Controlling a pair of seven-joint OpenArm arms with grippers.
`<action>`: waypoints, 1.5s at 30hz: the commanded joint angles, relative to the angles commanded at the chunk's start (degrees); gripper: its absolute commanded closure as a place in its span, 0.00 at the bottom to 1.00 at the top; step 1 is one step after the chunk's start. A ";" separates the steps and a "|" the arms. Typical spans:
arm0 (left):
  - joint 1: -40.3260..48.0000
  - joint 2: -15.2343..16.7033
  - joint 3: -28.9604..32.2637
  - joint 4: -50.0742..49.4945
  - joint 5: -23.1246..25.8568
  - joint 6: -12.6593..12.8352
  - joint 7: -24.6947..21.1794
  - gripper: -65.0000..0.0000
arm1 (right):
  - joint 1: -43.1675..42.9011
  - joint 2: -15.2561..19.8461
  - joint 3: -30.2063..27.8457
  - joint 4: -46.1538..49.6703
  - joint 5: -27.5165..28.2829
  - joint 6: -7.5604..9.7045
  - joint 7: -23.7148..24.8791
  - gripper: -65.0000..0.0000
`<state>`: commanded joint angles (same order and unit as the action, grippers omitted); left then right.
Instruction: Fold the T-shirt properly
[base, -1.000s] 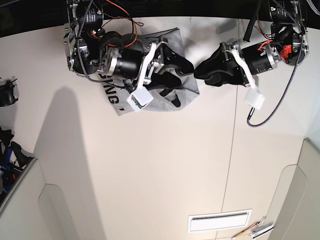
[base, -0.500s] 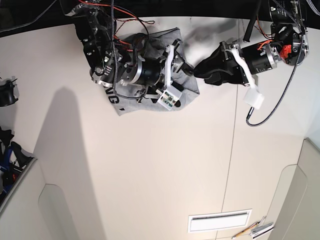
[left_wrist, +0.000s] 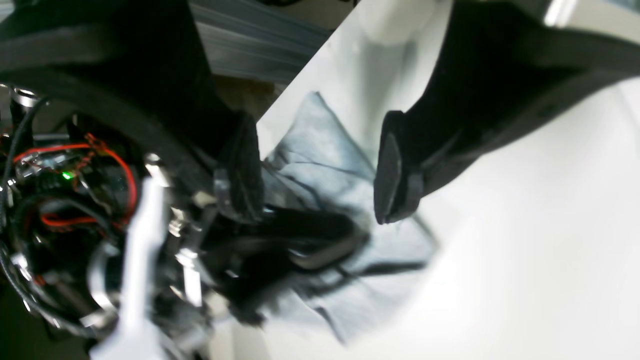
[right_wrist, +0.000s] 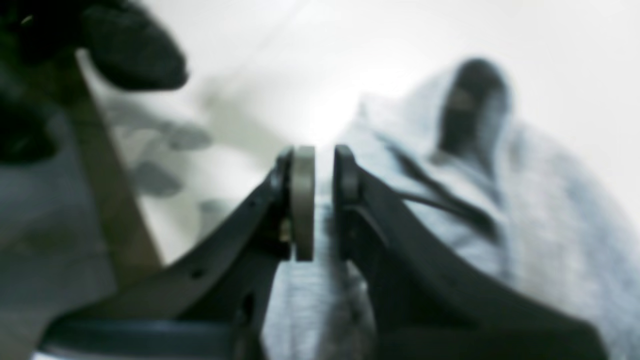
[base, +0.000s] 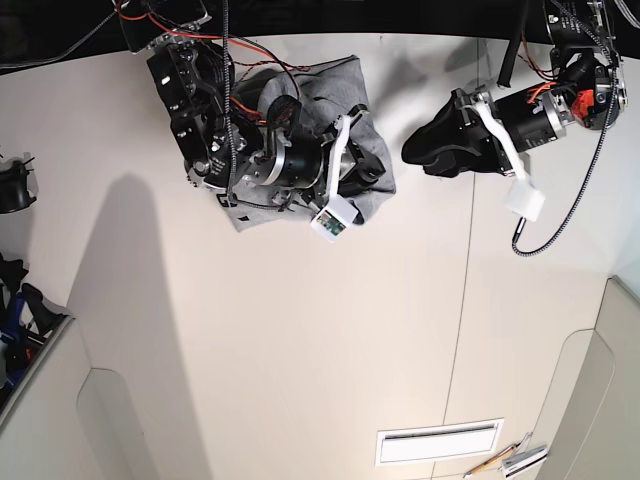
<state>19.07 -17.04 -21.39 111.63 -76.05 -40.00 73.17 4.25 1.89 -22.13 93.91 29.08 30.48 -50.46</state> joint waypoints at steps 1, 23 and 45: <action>0.00 0.00 -1.38 0.00 -0.02 0.00 0.37 0.41 | 0.00 -0.17 -0.02 0.50 1.49 0.59 -0.66 0.91; 7.48 0.76 -4.24 0.00 -8.95 0.00 6.21 0.41 | -1.16 -1.05 2.29 4.87 7.37 2.25 -9.33 0.54; 6.51 0.98 -4.24 0.00 -8.95 0.00 6.21 0.41 | -1.29 3.98 2.23 -1.57 2.43 -0.66 -5.46 0.72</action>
<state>25.58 -16.05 -25.63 111.63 -85.00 -40.00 79.37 2.96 5.87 -19.90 92.33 31.51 29.82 -55.92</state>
